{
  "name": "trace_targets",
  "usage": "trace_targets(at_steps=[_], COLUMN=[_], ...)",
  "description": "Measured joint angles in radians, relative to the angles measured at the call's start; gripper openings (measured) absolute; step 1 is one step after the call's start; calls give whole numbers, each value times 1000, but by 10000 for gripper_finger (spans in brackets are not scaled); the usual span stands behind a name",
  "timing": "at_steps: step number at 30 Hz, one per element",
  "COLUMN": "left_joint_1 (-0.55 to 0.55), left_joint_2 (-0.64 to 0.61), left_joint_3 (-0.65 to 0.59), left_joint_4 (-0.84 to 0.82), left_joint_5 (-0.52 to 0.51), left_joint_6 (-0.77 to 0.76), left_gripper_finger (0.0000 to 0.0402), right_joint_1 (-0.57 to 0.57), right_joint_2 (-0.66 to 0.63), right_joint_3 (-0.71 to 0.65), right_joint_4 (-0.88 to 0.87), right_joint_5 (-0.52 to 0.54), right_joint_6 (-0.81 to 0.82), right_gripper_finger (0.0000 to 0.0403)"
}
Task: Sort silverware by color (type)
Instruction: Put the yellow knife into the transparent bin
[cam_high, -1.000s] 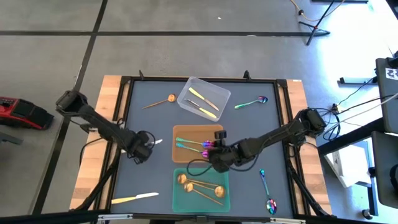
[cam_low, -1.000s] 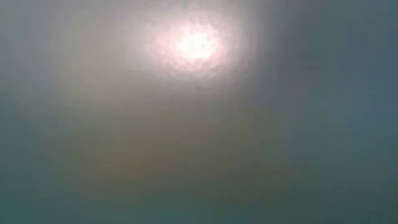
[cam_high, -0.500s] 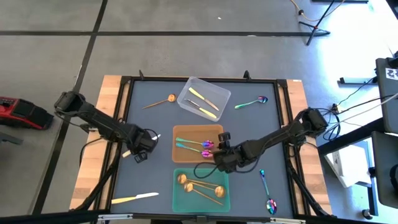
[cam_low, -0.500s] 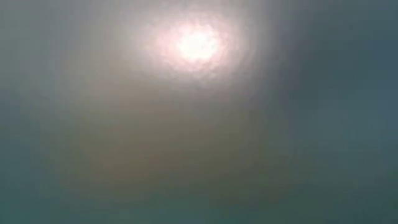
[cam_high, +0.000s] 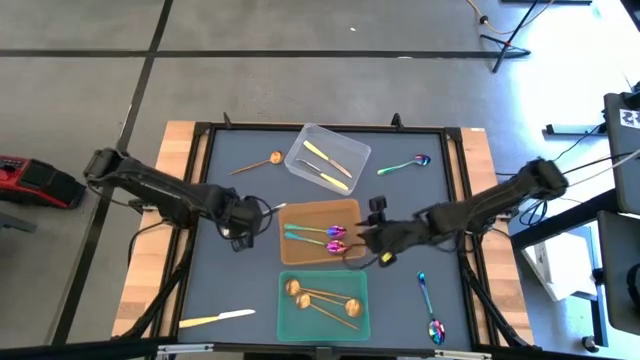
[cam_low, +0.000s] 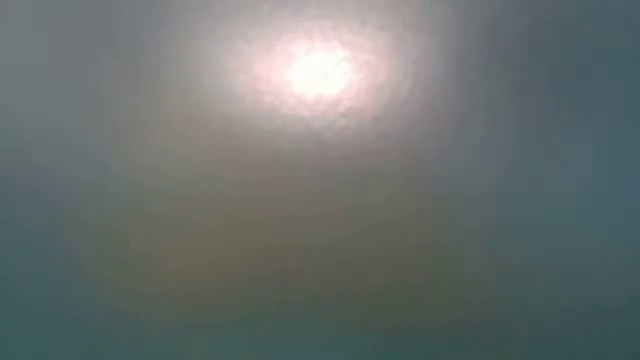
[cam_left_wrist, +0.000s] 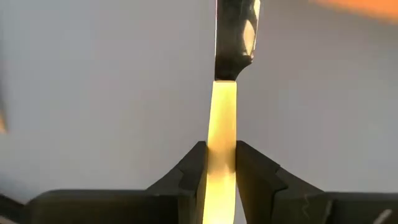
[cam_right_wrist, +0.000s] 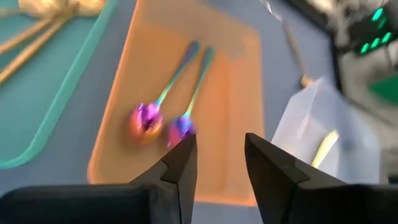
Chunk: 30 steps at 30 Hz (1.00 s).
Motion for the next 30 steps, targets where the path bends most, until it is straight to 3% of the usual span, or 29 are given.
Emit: trace_targets(at_steps=[7, 10, 15, 19, 27, 30], left_joint_1=[58, 91, 124, 138, 224, 302], left_joint_2=[-41, -46, -44, -33, -15, 15], left_joint_3=[129, 153, 153, 153, 153, 153], left_joint_4=[10, 106, 288, 379, 582, 703], left_joint_5=[-160, -228, -226, -217, -189, -94], left_joint_6=[219, 356, 539, 685, 961, 1071], left_gripper_finger=[67, 67, 68, 68, 68, 68], right_joint_1=[-169, -260, -392, -459, -495, -500], right_joint_2=[-158, -175, -172, -171, -171, -171], right_joint_3=[-203, -253, -312, -325, -325, -325], right_joint_4=[282, 357, 435, 439, 439, 428], right_joint_5=[-140, -207, -353, -404, -410, -395], right_joint_6=[-171, -211, -227, -228, -275, -279], right_gripper_finger=[127, 127, 127, 127, 127, 127])
